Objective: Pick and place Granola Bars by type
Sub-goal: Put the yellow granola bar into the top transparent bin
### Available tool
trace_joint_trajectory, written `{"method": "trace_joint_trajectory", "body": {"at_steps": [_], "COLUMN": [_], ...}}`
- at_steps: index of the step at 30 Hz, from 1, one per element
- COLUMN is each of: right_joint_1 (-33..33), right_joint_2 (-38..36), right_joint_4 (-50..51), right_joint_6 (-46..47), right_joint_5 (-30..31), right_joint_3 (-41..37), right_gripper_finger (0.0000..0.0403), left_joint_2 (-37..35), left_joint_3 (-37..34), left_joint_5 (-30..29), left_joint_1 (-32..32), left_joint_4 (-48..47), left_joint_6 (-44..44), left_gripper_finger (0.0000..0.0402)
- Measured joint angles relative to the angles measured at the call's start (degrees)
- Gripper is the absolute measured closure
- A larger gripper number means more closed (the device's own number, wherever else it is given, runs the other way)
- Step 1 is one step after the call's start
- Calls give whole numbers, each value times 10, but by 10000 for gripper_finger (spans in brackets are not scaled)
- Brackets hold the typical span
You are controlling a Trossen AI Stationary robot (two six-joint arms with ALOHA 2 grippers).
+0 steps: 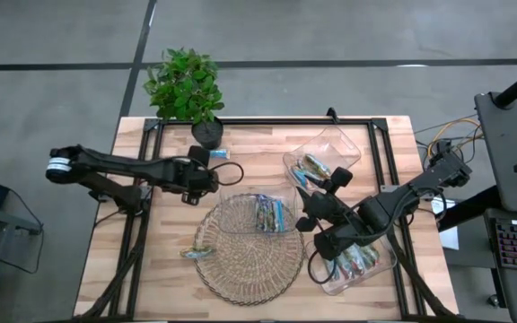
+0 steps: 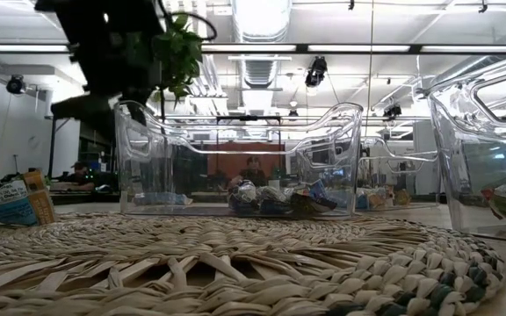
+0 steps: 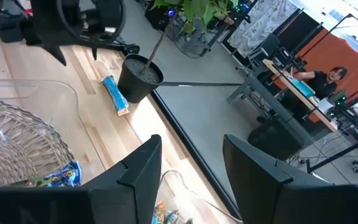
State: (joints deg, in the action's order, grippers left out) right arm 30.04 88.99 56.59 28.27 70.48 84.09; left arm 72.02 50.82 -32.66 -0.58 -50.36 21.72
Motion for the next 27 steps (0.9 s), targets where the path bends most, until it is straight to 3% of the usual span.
{"method": "trace_joint_trajectory", "body": {"at_steps": [11,27], "right_joint_1": [-1,-4], "right_joint_2": [0,0], "right_joint_4": [0,0], "right_joint_6": [0,2], "right_joint_5": [1,2], "right_joint_3": [0,0], "right_gripper_finger": [241,241], "left_joint_2": [8,9], "left_joint_3": [-99,-145], "left_joint_5": [-13,43], "left_joint_1": [-79,-234], "left_joint_4": [136,302], "left_joint_6": [41,155], "left_gripper_finger": [144,144]}}
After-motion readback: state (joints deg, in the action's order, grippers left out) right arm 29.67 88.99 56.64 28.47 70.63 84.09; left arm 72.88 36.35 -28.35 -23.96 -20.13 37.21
